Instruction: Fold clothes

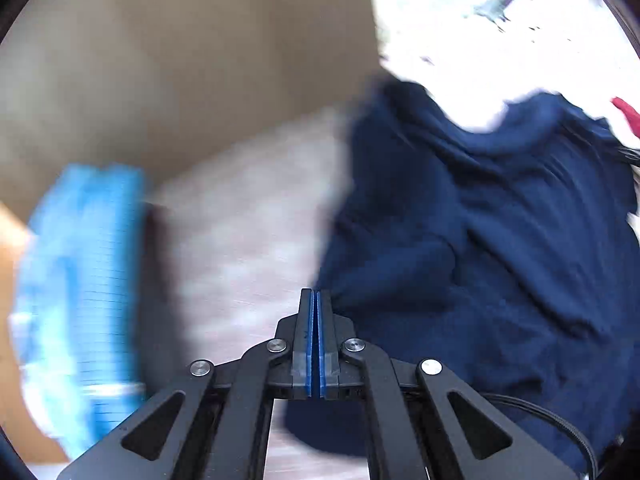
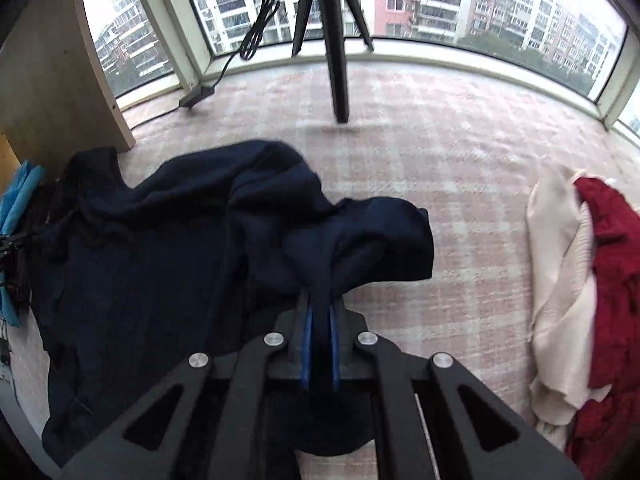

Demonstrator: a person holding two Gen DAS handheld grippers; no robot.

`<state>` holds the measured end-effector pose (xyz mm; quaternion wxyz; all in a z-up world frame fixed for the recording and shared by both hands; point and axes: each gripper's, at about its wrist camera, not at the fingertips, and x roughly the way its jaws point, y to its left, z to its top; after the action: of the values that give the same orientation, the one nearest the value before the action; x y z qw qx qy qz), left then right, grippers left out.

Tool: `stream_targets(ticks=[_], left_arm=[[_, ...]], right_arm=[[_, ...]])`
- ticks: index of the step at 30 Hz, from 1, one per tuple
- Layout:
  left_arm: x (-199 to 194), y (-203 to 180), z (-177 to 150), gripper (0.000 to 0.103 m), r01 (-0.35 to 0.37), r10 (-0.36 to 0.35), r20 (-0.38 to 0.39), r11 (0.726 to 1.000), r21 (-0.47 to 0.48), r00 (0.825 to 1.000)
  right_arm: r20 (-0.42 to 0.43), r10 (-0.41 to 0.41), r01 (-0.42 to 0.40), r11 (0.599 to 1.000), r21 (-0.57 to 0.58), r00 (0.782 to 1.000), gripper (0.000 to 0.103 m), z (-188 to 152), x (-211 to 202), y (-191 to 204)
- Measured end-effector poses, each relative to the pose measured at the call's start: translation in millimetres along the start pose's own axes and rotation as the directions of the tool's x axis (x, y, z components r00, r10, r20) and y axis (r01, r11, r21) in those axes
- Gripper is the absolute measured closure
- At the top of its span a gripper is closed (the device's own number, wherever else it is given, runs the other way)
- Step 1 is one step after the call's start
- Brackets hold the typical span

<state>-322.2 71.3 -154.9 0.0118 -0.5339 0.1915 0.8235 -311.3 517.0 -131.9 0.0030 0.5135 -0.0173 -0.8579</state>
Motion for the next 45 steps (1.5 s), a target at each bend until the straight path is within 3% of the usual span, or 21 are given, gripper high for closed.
stream_targets(ticks=[1,3,5,6,9,11,13,17,20,22,24,26,28,32,35,38,39,40,42,45], left_arm=[[-2.7,10.0,2.2,0.102,-0.098,0.098,0.002,0.995,-0.015,0.995],[-4.0,21.1,2.0,0.094,-0.259,0.258,-0.017,0.966,-0.022,0.966],[-6.8,27.4,-1.5,0.091,-0.369,0.368,-0.036,0.929,-0.021,0.929],[-13.9,27.4,-6.8,0.081,-0.346,0.345,-0.030,0.938,-0.032,0.938],[-44.4,23.0,-35.0,0.078,-0.161,0.161,0.005,0.985,-0.060,0.987],[-66.3,17.5,-58.9,0.078,-0.049,0.051,0.025,0.997,-0.052,0.998],[-88.8,8.2,-86.4,0.078,0.045,-0.044,0.048,0.999,-0.021,0.998],[-120.3,-4.3,-135.4,0.078,0.158,-0.156,0.062,0.987,-0.029,0.986],[-142.5,13.0,-173.5,0.079,0.252,-0.247,0.060,0.963,-0.094,0.967],[-150.6,12.5,-199.1,0.079,0.294,-0.292,0.034,0.952,-0.082,0.956],[-155.4,4.8,-223.8,0.077,0.327,-0.328,0.000,0.943,-0.057,0.945],[-154.5,-19.2,-247.0,0.076,0.380,-0.381,-0.055,0.925,-0.026,0.923],[-149.0,-56.1,-264.1,0.076,0.457,-0.454,-0.096,0.889,0.015,0.886],[-142.6,-124.4,-280.3,0.075,0.547,-0.529,-0.159,0.830,0.107,0.833],[-139.4,-154.1,-283.1,0.075,0.556,-0.528,-0.189,0.817,0.152,0.828],[-131.1,-170.0,-282.6,0.079,0.550,-0.514,-0.208,0.813,0.191,0.832],[-128.2,-171.6,-281.9,0.093,0.553,-0.517,-0.210,0.811,0.189,0.830],[-125.0,-172.0,-281.1,0.103,0.560,-0.522,-0.218,0.809,0.179,0.824],[-124.0,-164.5,-278.2,0.103,0.568,-0.537,-0.208,0.810,0.144,0.818],[-130.2,-140.5,-271.3,0.103,0.574,-0.559,-0.156,0.816,0.071,0.814]], right_arm=[[0.025,-0.053,0.052,0.998,0.022,0.998,0.096,3.8,-6.4,-7.3],[0.016,-0.134,0.132,0.987,0.092,0.991,0.090,10.1,-8.9,-26.1],[-0.030,-0.136,0.139,0.980,0.139,0.990,0.081,7.3,-12.5,-39.2],[-0.035,-0.113,0.118,0.981,0.157,0.993,0.081,3.1,-18.2,-43.3],[-0.004,0.042,-0.041,0.986,0.160,0.999,0.081,-21.5,-48.5,-42.5],[0.005,0.121,-0.121,0.985,0.126,0.993,0.081,-44.2,-71.4,-38.3],[0.026,0.173,-0.175,0.981,0.083,0.985,0.081,-71.1,-95.7,-31.6],[0.090,0.226,-0.231,0.971,0.058,0.970,0.081,-121.2,-153.4,-32.5],[0.150,0.310,-0.328,0.938,0.112,0.939,0.079,-155.5,-201.8,-52.1],[0.139,0.336,-0.350,0.933,0.086,0.931,0.054,-182.8,-221.2,-49.6],[0.108,0.307,-0.314,0.948,0.049,0.945,0.048,-212.5,-228.9,-34.7],[0.048,0.293,-0.294,0.956,0.015,0.955,0.048,-241.0,-220.3,-14.1],[-0.025,0.287,-0.287,0.958,-0.017,0.958,0.048,-268.3,-202.8,8.5],[-0.139,0.303,-0.313,0.948,-0.055,0.943,0.048,-299.5,-159.7,42.4],[-0.179,0.308,-0.322,0.945,-0.054,0.934,0.048,-310.2,-137.6,53.0],[-0.203,0.268,-0.285,0.957,-0.057,0.942,0.049,-313.6,-120.1,57.4],[-0.212,0.264,-0.280,0.959,-0.051,0.941,0.052,-314.6,-115.8,57.4],[-0.217,0.272,-0.288,0.956,-0.046,0.937,0.072,-315.8,-113.3,57.1],[-0.234,0.282,-0.299,0.953,-0.044,0.931,0.097,-317.4,-110.8,56.4],[-0.177,0.300,-0.310,0.950,-0.033,0.937,0.099,-311.8,-125.2,46.1]])
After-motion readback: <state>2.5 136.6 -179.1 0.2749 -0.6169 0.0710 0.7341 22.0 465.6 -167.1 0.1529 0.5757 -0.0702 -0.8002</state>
